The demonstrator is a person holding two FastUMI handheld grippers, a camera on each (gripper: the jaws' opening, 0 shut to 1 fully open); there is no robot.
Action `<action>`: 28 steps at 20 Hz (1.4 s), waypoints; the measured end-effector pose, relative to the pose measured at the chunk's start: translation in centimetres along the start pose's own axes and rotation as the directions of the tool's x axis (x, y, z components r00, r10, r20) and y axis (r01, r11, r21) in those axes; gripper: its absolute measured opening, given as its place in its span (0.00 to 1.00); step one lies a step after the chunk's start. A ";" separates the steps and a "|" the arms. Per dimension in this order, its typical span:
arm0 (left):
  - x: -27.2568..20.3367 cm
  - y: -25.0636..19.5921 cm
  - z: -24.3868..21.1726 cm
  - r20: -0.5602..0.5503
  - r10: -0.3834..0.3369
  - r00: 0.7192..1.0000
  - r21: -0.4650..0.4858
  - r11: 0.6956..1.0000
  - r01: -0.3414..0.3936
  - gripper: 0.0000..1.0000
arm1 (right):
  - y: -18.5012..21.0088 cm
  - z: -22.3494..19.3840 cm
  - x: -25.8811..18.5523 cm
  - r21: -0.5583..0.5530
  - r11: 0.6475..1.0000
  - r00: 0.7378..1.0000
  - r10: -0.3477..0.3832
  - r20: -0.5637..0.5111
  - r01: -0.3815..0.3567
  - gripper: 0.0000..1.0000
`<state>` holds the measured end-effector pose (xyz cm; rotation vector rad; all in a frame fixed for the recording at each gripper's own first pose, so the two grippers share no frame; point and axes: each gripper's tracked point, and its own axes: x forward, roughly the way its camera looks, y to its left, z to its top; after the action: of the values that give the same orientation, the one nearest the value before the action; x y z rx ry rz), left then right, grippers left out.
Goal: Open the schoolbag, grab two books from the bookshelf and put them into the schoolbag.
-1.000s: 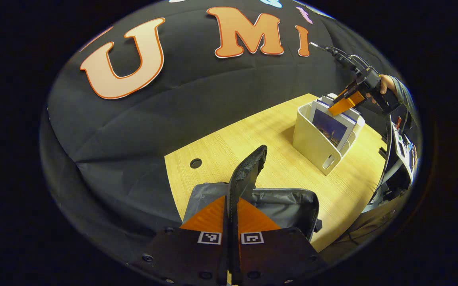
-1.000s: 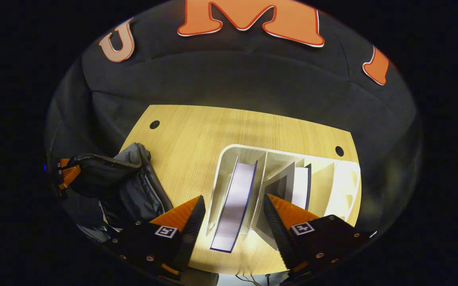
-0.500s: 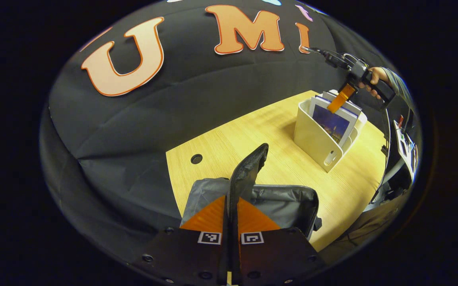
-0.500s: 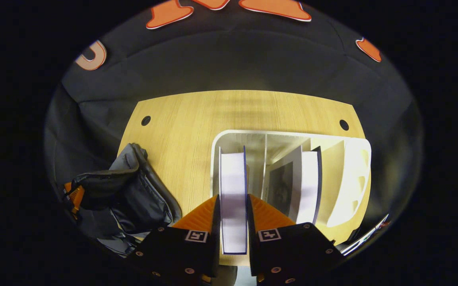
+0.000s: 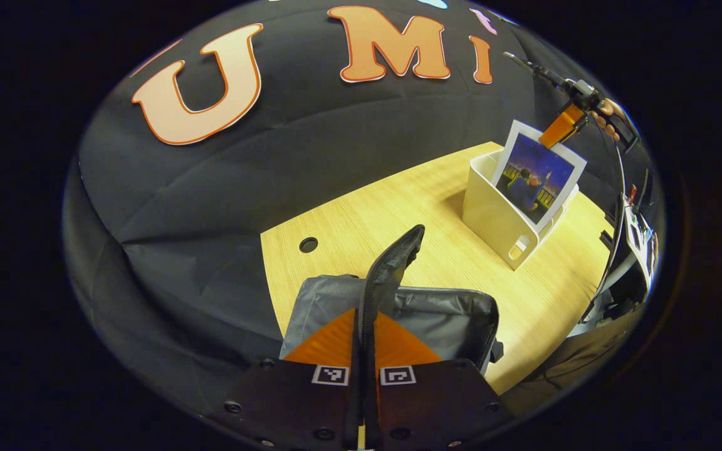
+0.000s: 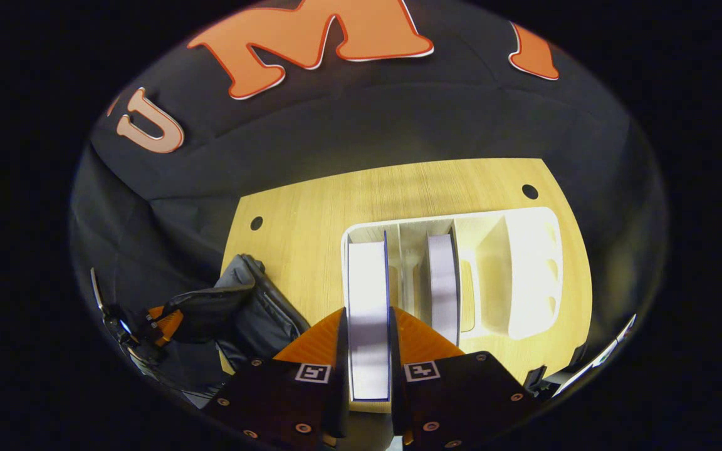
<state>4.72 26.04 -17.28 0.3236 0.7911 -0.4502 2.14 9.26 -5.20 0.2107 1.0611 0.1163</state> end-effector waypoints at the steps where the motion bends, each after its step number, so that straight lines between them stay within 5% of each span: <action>1: 0.1 0.0 0.1 0.000 0.000 1.000 0.000 1.000 0.000 0.04 | 0.2 0.1 -1.2 0.000 1.000 1.000 0.012 0.017 -0.012 0.28; 13: 0.4 -0.6 -0.2 0.004 -0.010 1.000 -0.021 1.000 0.010 0.04 | 1.3 -3.0 -9.6 0.027 0.983 0.973 0.176 0.148 -0.182 0.27; 19: 0.8 -0.6 -0.9 0.021 0.003 1.000 -0.032 0.999 -0.002 0.04 | 3.2 -6.8 -10.1 0.095 0.949 0.943 0.283 0.172 -0.302 0.27; 28: 0.5 -0.7 -1.2 0.040 0.001 0.999 -0.063 0.998 0.002 0.04 | 9.8 -11.1 -5.1 0.129 0.884 0.889 0.431 0.154 -0.450 0.27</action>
<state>3.93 25.80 -18.59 0.2548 0.7652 -0.4301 -10.04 19.13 -3.82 0.6014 0.8853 0.4257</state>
